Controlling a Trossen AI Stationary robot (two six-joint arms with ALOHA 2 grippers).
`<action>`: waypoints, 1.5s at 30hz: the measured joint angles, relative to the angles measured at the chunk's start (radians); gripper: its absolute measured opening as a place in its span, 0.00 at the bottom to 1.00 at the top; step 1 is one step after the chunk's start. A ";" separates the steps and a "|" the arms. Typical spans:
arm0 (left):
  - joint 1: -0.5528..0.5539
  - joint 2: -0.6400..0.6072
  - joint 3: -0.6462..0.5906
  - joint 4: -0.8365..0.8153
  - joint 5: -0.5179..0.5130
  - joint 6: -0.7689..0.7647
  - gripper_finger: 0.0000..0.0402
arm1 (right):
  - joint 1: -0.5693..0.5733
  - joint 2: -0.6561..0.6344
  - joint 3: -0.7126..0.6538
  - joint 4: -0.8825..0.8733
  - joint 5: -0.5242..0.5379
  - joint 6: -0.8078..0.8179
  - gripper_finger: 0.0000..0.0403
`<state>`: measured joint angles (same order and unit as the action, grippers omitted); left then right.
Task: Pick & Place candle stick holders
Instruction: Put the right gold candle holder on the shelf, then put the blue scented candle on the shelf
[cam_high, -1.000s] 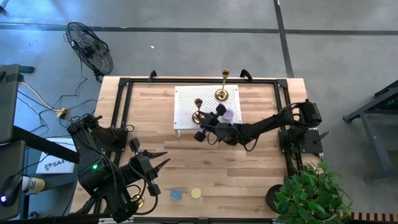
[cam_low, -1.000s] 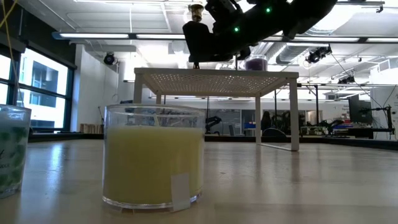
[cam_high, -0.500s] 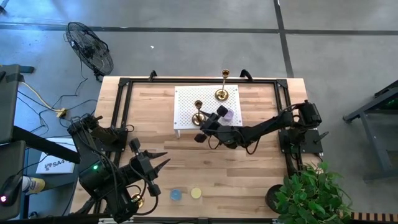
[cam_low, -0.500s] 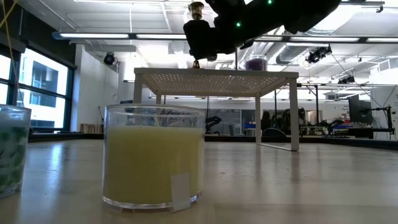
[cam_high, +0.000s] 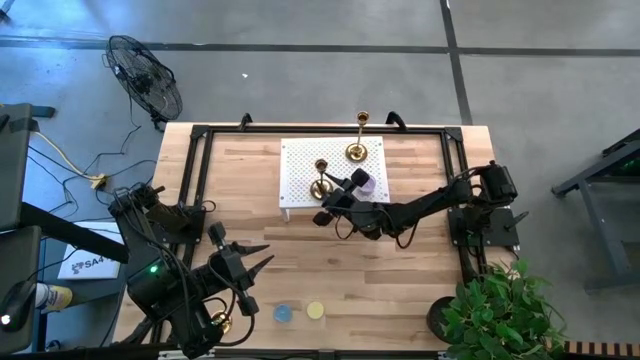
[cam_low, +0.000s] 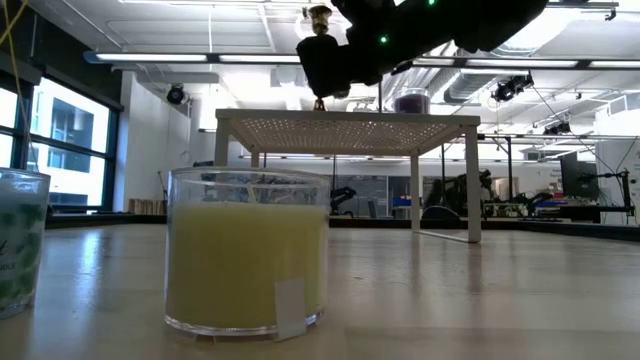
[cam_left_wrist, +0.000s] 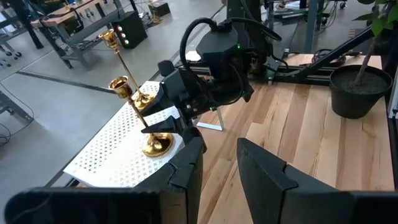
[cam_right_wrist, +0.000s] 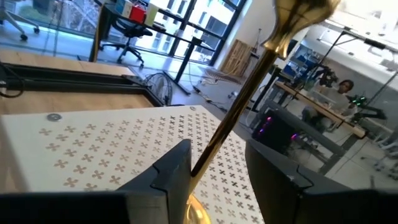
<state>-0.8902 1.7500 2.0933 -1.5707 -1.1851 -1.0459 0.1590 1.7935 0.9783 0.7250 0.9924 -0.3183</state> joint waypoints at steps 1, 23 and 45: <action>0.000 0.000 0.000 0.000 0.000 0.000 0.24 | 0.005 0.000 0.000 0.007 0.009 -0.015 0.36; 0.000 0.001 0.000 0.000 -0.002 -0.006 0.24 | 0.122 -0.002 0.001 0.222 0.207 -0.376 0.36; 0.000 0.002 0.000 0.000 0.024 0.002 0.24 | 0.548 -0.274 0.002 0.129 0.318 -0.704 0.02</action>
<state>-0.8902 1.7515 2.0932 -1.5707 -1.1614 -1.0439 0.7072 1.5197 0.9806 0.8538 1.3105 -1.0225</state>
